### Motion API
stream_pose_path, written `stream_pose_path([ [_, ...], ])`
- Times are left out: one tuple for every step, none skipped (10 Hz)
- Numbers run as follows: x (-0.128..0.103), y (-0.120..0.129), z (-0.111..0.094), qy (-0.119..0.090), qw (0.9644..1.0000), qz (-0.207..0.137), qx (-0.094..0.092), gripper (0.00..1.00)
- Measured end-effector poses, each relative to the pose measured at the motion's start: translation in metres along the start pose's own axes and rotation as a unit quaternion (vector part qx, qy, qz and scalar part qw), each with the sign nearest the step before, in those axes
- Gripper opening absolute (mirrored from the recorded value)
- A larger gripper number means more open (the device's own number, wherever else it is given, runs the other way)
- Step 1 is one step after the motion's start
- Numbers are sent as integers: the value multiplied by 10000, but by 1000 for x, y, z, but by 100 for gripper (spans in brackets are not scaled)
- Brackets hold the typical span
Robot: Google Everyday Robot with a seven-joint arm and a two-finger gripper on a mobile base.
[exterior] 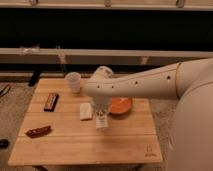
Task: Place the bottle in the ceramic bowl
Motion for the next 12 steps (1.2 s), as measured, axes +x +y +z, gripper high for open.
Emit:
stream_pose_path([
  [-15, -7, 7, -13, 10000, -9, -16, 0],
  [-33, -14, 16, -13, 10000, -26, -64, 0],
  [-45, -18, 23, -22, 9999, -35, -101, 0],
  [-59, -24, 29, -36, 9999, -22, -151, 0],
  [-77, -35, 35, -94, 9998, 51, -195, 0],
  [-87, -44, 39, -114, 9996, 127, -216, 3],
  [-97, -54, 45, -124, 9993, 262, -245, 11],
  [-107, -67, 50, -151, 9987, 428, -251, 23],
  [-111, -75, 52, -167, 9982, 522, -253, 31],
  [-116, -81, 54, -187, 9977, 605, -257, 41],
  [-119, -87, 54, -207, 9972, 666, -254, 52],
  [-120, -91, 54, -224, 9969, 705, -252, 64],
])
